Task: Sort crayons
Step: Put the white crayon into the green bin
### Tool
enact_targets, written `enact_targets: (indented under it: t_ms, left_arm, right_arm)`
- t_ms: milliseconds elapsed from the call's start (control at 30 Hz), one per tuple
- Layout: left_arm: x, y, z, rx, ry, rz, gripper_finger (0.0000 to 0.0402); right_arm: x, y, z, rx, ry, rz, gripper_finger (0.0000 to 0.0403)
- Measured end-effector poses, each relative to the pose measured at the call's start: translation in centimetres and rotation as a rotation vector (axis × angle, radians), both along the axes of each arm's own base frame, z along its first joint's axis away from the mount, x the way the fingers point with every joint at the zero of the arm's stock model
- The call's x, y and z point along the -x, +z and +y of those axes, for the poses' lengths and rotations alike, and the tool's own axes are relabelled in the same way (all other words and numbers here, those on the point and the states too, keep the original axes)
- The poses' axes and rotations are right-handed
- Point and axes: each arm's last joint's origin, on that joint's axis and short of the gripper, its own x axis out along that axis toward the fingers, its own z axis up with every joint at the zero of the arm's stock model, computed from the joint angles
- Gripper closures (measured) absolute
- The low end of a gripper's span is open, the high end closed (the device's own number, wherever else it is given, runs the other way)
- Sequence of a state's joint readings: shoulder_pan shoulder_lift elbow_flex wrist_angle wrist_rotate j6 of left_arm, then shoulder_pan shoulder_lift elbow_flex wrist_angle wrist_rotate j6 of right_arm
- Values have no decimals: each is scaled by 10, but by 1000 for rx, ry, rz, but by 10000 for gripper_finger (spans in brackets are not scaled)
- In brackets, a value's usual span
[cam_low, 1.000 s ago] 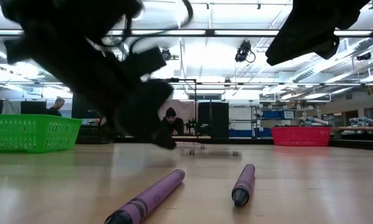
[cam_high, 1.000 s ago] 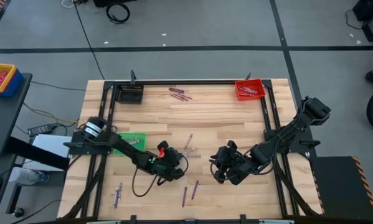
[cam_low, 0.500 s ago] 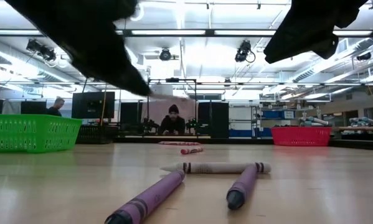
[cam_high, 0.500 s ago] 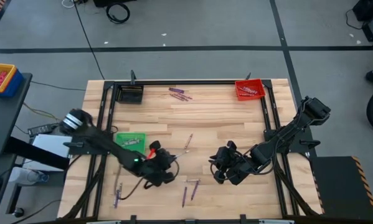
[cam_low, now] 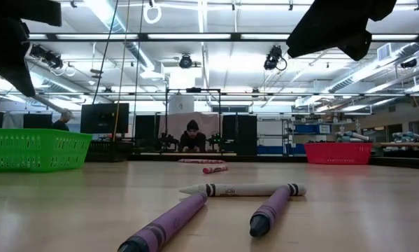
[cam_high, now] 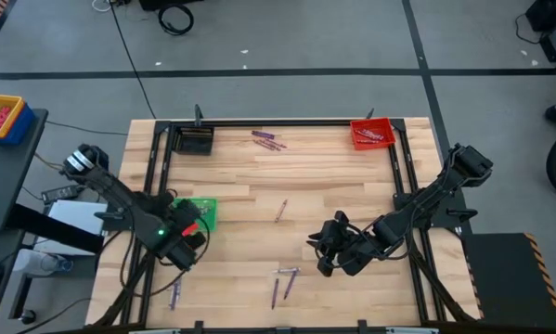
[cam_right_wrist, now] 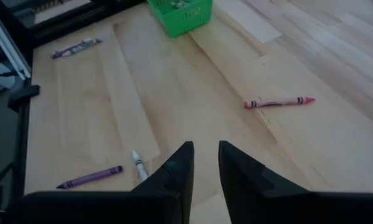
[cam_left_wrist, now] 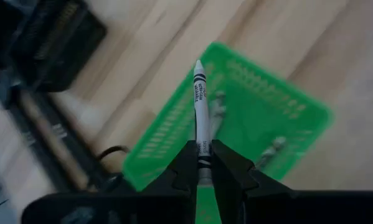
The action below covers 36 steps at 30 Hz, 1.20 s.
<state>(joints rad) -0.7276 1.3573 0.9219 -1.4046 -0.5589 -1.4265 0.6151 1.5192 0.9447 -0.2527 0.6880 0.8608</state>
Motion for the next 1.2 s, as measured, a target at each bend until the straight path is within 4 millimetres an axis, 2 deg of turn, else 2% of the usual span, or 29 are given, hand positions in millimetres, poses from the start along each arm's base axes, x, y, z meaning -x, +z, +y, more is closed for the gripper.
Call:
enact_targets:
  t_ms: [100,333,433,633,800,867,933,1067,1133,1200]
  left_arm:
    - [0,-5,5,4,15,37,363]
    - [-4,-42,26,127,-9,213,363]
    - [-6,-50,33,136,-36,246,356]
    - [-12,-45,39,157,-69,295,315]
    - [-22,-24,38,224,-78,304,266]
    - [-31,-12,32,271,-102,251,251]
    - [-45,2,20,326,-172,121,241]
    - [-80,21,-19,391,-504,-317,238]
    - [-97,23,-40,379,-654,-517,238]
    - [-109,12,-57,321,-743,-583,238]
  right_arm:
    - [-1,1,1,-11,0,-16,323]
    - [-2,2,1,-15,2,-22,323]
    - [-1,2,1,-8,6,-20,323]
    - [-1,2,1,5,15,-17,323]
    - [-1,2,1,6,15,-17,323]
    - [-1,2,1,6,15,-17,323]
    - [-1,2,1,5,15,-17,323]
    - [-1,2,1,5,15,-17,323]
    - [-1,2,1,5,15,-17,323]
    - [-2,2,1,4,15,-19,323]
